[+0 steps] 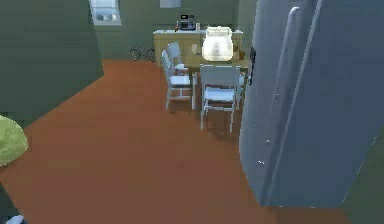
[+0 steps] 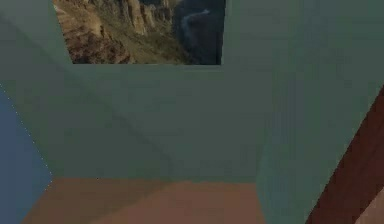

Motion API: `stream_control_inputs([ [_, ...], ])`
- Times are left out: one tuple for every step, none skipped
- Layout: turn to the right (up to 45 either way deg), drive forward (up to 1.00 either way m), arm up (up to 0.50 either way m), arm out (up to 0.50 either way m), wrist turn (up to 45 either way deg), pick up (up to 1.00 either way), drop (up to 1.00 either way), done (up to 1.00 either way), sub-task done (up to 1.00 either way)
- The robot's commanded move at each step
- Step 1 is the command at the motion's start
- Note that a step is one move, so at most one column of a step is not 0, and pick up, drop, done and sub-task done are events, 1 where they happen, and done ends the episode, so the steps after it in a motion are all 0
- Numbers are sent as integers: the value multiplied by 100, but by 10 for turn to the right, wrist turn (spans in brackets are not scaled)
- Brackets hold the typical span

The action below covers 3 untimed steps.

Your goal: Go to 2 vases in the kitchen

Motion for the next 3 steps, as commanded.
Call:
stream_control_inputs([
  [0,10,0,0,0,0,0,0,0],
  [0,30,0,0,0,0,0,0,0],
  [-60,0,0,0,0,0,0,0,0],
])
